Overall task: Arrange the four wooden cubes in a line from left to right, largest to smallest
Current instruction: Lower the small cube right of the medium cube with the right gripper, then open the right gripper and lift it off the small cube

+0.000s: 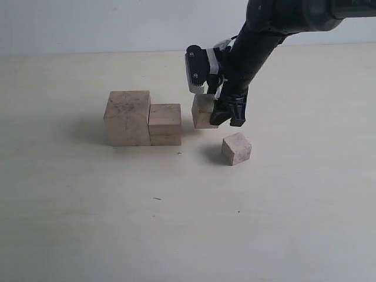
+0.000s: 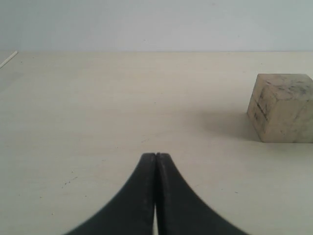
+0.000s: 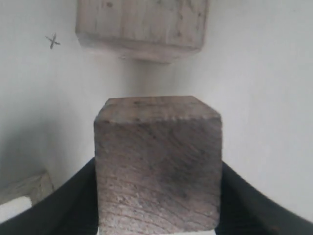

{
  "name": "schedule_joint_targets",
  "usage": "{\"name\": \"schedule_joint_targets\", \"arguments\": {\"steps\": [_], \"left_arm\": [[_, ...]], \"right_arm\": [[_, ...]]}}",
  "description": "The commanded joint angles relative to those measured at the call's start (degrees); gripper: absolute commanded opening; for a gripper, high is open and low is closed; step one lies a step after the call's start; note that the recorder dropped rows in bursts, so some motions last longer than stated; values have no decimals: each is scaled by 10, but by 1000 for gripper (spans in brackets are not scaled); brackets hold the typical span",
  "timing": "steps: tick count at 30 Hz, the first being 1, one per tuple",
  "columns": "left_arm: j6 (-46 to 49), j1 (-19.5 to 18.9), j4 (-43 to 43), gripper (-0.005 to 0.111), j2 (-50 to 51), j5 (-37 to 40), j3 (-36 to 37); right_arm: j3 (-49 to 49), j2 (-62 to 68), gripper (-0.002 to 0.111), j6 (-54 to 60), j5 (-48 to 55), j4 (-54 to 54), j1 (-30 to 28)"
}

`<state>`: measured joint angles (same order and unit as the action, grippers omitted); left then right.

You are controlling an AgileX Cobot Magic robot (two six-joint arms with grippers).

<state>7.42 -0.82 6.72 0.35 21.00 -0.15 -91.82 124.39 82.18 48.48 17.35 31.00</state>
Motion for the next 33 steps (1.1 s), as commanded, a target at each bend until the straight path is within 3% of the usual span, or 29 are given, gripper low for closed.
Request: {"name": "schedule_joint_targets", "arguments": {"steps": [1,17,21,27,33], "left_arm": [[-3,3,-1,0,-4,-6,2],[-3,3,-1,0,-4,-6,2],[-3,3,-1,0,-4,-6,2],[-3,3,-1,0,-4,-6,2],[-3,3,-1,0,-4,-6,2]], "right_arm": [[-6,7,0,23,5,80,-4],[-6,30,1,5,-3,78,-4],[-6,30,19,6,-4,79,-4],[-6,30,71,2,-4,101,-4],[-6,30,75,-3,-4,108,-4]]}}
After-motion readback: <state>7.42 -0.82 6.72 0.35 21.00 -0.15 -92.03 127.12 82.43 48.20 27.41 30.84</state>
